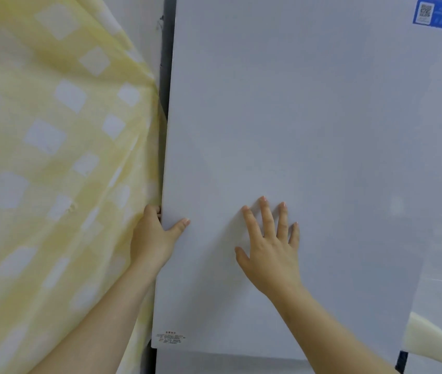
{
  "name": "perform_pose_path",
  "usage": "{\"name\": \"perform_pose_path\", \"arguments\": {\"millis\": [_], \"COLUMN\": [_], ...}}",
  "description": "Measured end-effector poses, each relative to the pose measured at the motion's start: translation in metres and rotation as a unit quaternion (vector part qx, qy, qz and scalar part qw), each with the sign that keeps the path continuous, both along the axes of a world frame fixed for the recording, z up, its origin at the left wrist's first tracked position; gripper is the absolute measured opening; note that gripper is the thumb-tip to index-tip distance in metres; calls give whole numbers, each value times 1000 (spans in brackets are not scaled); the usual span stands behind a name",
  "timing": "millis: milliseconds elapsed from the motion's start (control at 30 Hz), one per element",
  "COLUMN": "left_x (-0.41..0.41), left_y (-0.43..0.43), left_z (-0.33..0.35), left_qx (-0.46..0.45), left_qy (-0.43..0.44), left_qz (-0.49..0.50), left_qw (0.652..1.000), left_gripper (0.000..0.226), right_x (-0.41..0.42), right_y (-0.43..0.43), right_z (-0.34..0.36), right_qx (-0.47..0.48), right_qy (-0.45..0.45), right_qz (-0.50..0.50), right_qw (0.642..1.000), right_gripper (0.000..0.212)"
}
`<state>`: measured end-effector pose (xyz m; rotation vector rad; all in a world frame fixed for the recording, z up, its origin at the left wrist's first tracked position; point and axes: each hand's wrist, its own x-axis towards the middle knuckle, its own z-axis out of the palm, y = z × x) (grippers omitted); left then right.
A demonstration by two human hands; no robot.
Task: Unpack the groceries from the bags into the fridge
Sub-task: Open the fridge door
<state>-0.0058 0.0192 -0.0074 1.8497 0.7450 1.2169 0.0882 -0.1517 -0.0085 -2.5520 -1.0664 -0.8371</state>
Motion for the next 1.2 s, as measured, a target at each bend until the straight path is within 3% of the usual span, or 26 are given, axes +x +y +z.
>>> {"name": "perform_pose_path", "arguments": {"millis": [233,500,567,700,833,967,1100,1200], "left_x": [-65,-141,-153,-174,-193,-207,-211,-207], "left_y": [-62,-147,-164,-189,-221,-254,-287,-311], "left_z": [-3,-18,-23,-28,-20,-11,-9,-10], "left_qx": [29,84,102,129,86,64,52,107], "left_qy": [0,-46,-82,-139,-174,-166,-138,-121], "left_qz": [40,17,-9,-115,-215,-305,-377,-385], "left_qw": [999,995,991,975,957,935,914,908], "left_gripper": [49,14,9,31,13,15,27,26], "right_x": [-45,-113,-133,-169,-205,-238,-251,-255], "right_y": [-47,-116,-131,-159,-189,-222,-257,-287], "right_z": [-3,-10,-12,-14,-12,-11,-20,-26], "right_qx": [41,100,103,141,238,314,371,426], "right_qy": [49,142,143,164,197,184,164,162], "right_qz": [73,137,133,135,152,145,85,68], "right_qw": [995,975,975,967,939,920,910,888], "right_gripper": [77,78,77,78,82,90,74,57]}}
